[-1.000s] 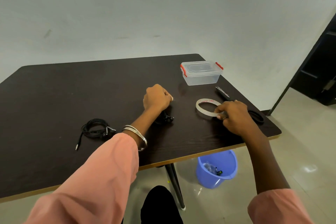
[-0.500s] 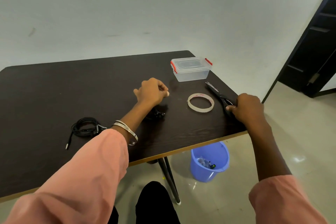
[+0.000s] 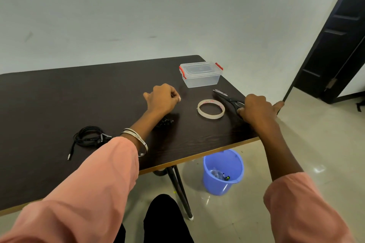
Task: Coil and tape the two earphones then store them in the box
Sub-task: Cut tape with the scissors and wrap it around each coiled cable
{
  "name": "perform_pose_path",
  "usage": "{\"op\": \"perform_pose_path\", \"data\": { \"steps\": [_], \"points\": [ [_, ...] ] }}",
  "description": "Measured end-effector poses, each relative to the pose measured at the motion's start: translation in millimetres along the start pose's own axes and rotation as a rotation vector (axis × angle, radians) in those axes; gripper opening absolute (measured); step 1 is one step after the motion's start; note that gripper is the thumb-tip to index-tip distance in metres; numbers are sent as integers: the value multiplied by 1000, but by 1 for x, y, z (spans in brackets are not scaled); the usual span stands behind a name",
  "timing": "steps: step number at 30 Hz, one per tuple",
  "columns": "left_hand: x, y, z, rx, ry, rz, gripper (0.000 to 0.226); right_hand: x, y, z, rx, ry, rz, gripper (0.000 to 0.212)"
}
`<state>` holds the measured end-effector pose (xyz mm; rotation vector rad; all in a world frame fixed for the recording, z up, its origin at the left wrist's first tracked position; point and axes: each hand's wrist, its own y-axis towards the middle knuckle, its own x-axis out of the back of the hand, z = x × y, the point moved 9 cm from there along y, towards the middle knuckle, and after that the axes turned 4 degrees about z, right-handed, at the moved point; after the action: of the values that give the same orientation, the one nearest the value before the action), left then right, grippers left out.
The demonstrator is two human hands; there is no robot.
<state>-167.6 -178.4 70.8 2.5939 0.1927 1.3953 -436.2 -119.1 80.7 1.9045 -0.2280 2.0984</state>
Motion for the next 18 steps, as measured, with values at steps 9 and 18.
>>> {"op": "perform_pose_path", "data": {
  "steps": [9,18],
  "points": [
    [2,2,-13,-91,94,-89,16,26,-29,17,153,-75,77,48],
    [5,-4,-18,-145,174,-143,21,38,-70,56,313,-260,97,54]
  ]
}}
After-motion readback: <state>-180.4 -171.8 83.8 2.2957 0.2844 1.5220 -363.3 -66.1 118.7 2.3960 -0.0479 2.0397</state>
